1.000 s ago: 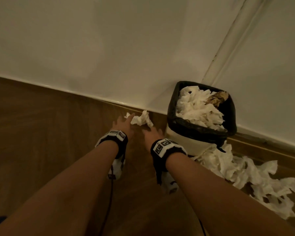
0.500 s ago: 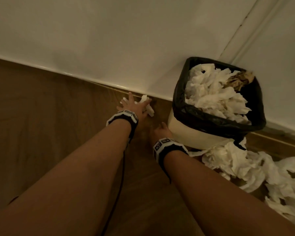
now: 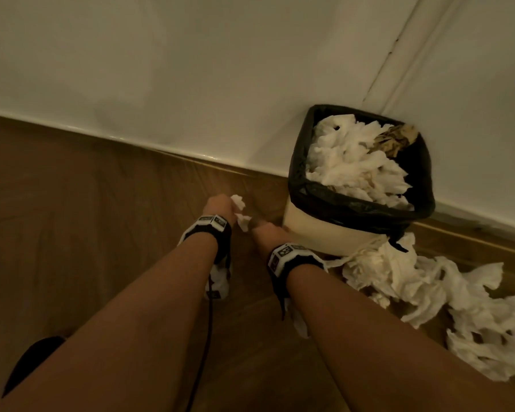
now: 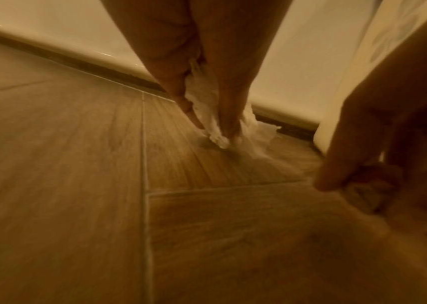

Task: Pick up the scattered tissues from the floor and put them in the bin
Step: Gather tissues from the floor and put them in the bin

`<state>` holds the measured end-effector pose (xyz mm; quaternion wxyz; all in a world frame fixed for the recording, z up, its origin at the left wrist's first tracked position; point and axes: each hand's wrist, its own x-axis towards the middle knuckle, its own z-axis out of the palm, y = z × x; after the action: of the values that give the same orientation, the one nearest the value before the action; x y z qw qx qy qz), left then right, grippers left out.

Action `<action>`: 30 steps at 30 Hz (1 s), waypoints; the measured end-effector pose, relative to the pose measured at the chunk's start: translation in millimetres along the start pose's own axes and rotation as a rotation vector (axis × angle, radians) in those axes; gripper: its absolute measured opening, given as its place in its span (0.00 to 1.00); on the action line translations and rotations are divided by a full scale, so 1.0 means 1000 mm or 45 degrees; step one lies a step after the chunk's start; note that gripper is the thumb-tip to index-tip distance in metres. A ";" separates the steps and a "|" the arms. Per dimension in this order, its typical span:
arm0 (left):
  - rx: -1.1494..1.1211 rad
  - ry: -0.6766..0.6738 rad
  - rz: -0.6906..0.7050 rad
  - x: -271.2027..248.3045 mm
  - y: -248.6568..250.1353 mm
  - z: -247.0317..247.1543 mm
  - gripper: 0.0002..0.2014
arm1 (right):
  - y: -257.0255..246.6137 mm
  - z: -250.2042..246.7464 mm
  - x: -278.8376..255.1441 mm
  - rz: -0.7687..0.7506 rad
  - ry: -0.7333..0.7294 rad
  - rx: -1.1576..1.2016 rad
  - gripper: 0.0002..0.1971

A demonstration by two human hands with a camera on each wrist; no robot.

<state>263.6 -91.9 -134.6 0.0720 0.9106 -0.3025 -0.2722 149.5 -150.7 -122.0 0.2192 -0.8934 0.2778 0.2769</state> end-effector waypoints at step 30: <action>-0.986 0.467 0.549 -0.345 0.172 -0.227 0.16 | 0.014 -0.202 -0.401 -0.243 0.984 0.940 0.09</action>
<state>66.9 -34.9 263.4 0.5130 0.7664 -0.3430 -0.1785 -61.8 -121.3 273.3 0.4245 -0.8150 0.3346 -0.2089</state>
